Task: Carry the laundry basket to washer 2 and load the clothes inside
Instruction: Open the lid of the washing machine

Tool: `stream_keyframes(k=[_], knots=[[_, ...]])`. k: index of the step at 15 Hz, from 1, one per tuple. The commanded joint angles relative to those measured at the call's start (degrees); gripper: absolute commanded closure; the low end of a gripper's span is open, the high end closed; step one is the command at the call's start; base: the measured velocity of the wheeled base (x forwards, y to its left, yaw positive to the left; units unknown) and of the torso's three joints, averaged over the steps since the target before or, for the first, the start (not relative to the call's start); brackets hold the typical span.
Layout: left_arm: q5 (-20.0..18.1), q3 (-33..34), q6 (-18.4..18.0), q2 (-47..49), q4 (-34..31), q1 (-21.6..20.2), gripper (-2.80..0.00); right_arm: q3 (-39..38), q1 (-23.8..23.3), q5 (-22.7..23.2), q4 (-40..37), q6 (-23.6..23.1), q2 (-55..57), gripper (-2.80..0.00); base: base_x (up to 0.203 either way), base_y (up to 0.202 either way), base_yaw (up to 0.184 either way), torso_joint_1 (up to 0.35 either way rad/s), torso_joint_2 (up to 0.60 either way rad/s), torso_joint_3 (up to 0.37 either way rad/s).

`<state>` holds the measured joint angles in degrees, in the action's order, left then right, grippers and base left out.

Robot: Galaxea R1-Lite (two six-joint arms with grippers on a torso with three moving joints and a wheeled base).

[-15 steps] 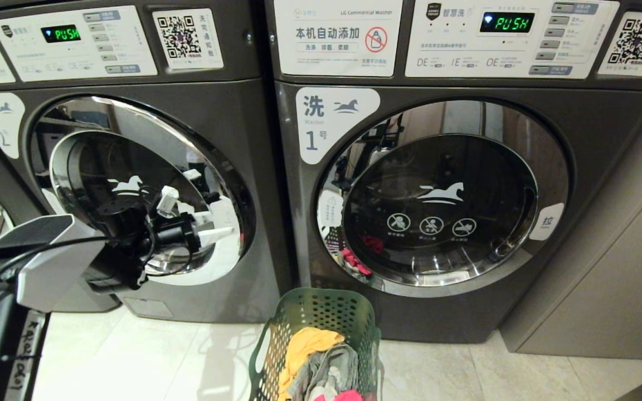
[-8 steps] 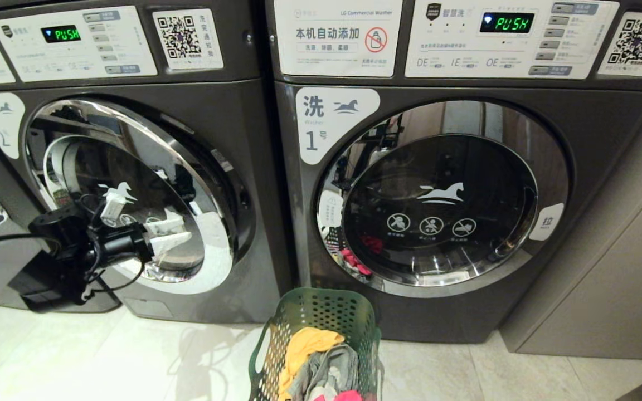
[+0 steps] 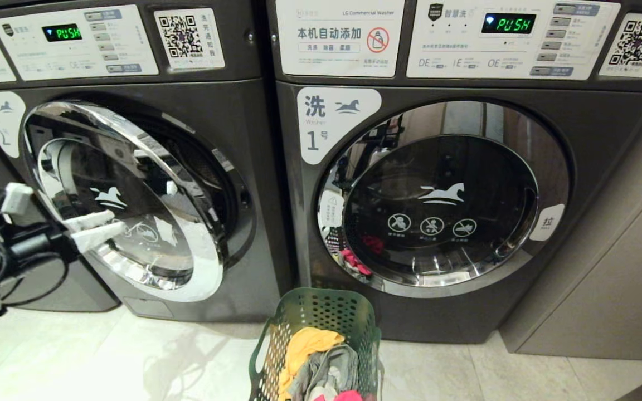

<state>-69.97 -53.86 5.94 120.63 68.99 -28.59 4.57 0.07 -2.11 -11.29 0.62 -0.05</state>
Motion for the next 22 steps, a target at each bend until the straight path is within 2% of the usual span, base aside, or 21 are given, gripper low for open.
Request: stream_keyframes(k=[1,4,6,8,9,12,13,14,16,18,20,21,22], knots=[[-0.2,4.8,1.2,-14.0,0.4,-2.1,-2.80,0.0,0.0,0.0,0.0,0.0,0.0,0.00,0.000,0.000,0.000,0.000,0.00,0.000],[2.4,9.0,6.7,-31.2,0.5,-4.9,-2.80,0.0,0.0,0.0,0.0,0.0,0.0,0.00,0.000,0.000,0.000,0.000,0.00,0.000],[4.9,8.7,10.6,-39.8,0.2,-5.7,-2.80,0.0,0.0,0.0,0.0,0.0,0.0,0.00,0.000,0.000,0.000,0.000,0.00,0.000],[6.2,8.6,12.9,-46.6,-2.3,-6.1,-2.80,0.0,0.0,0.0,0.0,0.0,0.0,0.00,0.000,0.000,0.000,0.000,0.00,0.000],[6.4,8.9,13.3,-49.2,-5.6,-6.1,0.00,0.0,0.0,0.0,0.0,0.0,0.0,0.00,0.000,0.000,0.000,0.000,0.00,0.000],[7.0,8.7,13.8,-51.9,-18.8,-4.6,0.00,0.0,0.0,0.0,0.0,0.0,0.0,0.00,0.000,0.000,0.000,0.000,0.00,0.000],[7.8,7.7,13.8,-51.7,-23.7,-4.1,0.00,0.0,0.0,0.0,0.0,0.0,0.0,0.00,0.000,0.000,0.000,0.000,0.00,0.000],[10.3,5.8,13.9,-51.0,-27.4,-3.8,0.00,0.0,0.0,0.0,0.0,0.0,0.0,0.00,0.000,0.000,0.000,0.000,0.00,0.000],[20.6,1.9,13.9,-47.6,-30.3,-1.9,0.00,0.0,0.0,0.0,0.0,0.0,0.0,0.00,0.000,0.000,0.000,0.000,0.00,0.000],[33.7,0.3,11.6,-45.9,-32.2,4.9,0.00,0.0,0.0,0.0,0.0,0.0,0.0,0.00,0.000,0.000,0.000,0.000,0.00,0.000],[55.0,0.8,1.6,-44.3,-36.9,9.9,0.00,0.0,0.0,0.0,0.0,0.0,0.0,0.00,0.000,0.000,0.000,0.000,0.00,0.000],[66.7,1.5,-4.4,-43.8,-41.3,11.9,0.00,0.0,0.0,0.0,0.0,0.0,0.0,0.00,0.000,0.000,0.000,0.000,0.00,0.000],[76.2,2.2,-9.6,-43.4,-46.6,14.7,0.00,0.0,0.0,0.0,0.0,0.0,0.0,0.00,0.000,0.000,0.000,0.000,0.00,0.000]])
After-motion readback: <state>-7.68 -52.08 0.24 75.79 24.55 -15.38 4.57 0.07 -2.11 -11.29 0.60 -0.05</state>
